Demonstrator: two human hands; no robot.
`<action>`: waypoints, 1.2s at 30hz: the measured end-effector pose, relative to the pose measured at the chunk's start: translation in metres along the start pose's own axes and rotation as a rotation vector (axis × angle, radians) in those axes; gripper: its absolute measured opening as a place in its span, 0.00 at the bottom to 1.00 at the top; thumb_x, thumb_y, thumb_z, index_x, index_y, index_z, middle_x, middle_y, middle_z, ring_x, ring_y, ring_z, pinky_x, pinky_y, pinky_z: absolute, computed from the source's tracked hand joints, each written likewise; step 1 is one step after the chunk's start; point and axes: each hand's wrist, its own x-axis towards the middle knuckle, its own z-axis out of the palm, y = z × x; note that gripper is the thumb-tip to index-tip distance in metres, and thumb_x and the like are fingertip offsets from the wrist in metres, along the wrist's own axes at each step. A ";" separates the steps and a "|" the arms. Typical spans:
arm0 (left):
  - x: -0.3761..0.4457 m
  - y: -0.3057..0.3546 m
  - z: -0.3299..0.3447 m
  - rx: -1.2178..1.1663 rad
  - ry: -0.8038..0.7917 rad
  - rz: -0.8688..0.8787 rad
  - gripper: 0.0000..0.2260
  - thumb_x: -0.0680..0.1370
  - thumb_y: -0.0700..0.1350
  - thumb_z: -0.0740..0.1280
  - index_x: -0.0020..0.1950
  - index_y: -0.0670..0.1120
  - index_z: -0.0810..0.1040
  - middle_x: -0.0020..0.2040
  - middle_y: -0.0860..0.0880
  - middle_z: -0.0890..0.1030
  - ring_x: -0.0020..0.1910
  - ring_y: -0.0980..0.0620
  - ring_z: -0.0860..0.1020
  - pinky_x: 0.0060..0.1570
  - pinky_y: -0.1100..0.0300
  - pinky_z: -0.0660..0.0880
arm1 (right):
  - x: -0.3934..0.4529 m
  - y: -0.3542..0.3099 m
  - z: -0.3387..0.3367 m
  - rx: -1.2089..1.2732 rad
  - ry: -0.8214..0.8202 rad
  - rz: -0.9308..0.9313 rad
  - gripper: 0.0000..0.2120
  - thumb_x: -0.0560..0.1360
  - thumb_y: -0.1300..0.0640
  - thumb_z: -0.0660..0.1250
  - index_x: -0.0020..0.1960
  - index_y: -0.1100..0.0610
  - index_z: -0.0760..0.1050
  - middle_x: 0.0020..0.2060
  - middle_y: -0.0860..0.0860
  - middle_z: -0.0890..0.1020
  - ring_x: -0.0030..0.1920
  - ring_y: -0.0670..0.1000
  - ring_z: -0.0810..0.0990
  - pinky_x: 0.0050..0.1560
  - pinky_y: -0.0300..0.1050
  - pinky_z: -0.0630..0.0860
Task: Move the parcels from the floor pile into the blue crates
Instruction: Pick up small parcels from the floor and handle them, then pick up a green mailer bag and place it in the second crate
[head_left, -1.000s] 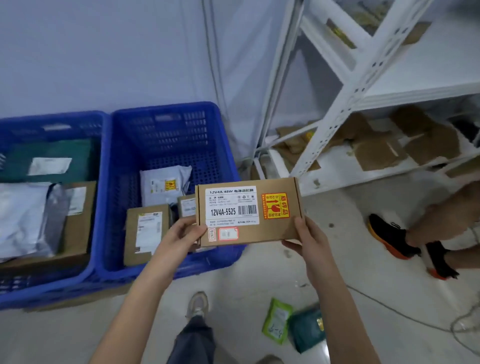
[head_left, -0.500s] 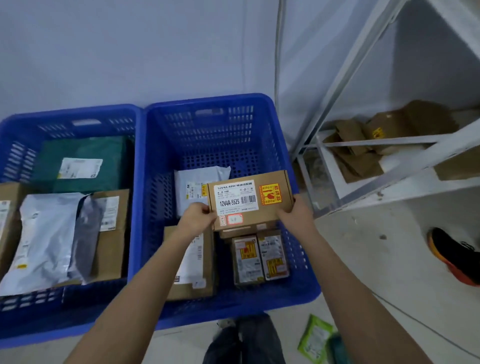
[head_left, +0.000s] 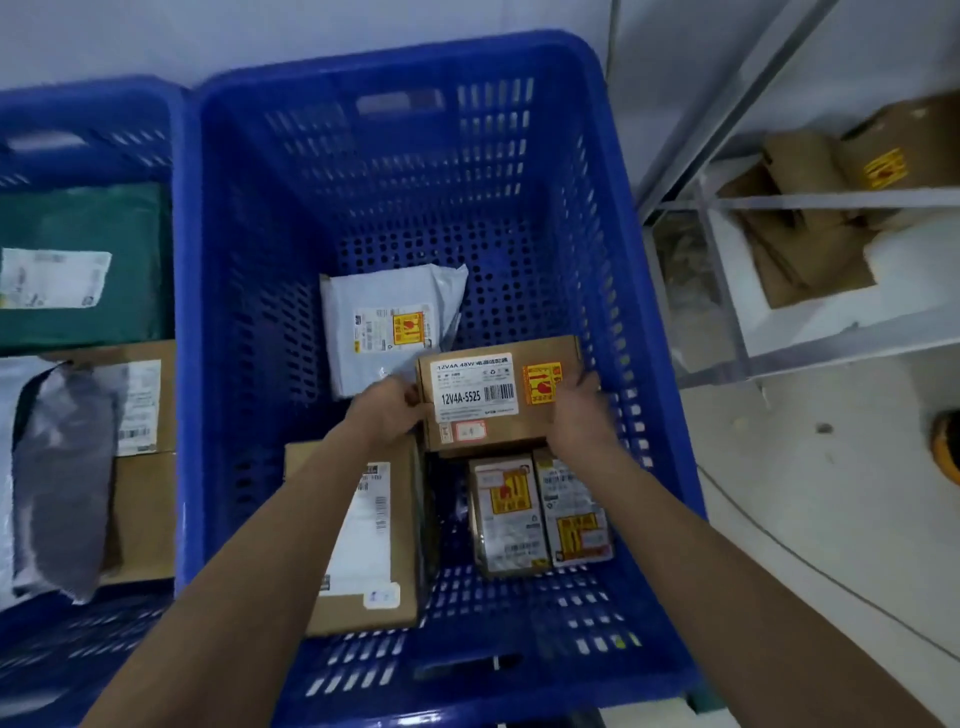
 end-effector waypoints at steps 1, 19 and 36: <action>0.003 0.000 0.004 0.004 -0.020 -0.004 0.13 0.75 0.51 0.68 0.47 0.41 0.82 0.46 0.44 0.82 0.44 0.47 0.78 0.46 0.55 0.74 | 0.001 0.001 0.005 -0.028 -0.018 -0.003 0.37 0.74 0.64 0.65 0.75 0.65 0.46 0.68 0.65 0.62 0.63 0.63 0.71 0.59 0.54 0.73; -0.049 0.076 -0.013 0.327 0.221 0.060 0.18 0.80 0.49 0.56 0.63 0.40 0.75 0.64 0.38 0.71 0.63 0.39 0.68 0.60 0.49 0.68 | -0.094 0.011 -0.052 0.263 0.135 -0.137 0.12 0.78 0.55 0.57 0.54 0.59 0.75 0.50 0.55 0.79 0.47 0.54 0.80 0.39 0.44 0.73; -0.246 0.217 0.271 0.240 -0.351 0.835 0.08 0.78 0.45 0.60 0.54 0.46 0.76 0.54 0.48 0.75 0.55 0.50 0.73 0.55 0.55 0.71 | -0.238 0.304 0.190 1.397 0.087 0.964 0.07 0.77 0.62 0.59 0.47 0.66 0.74 0.33 0.58 0.77 0.32 0.56 0.75 0.35 0.45 0.71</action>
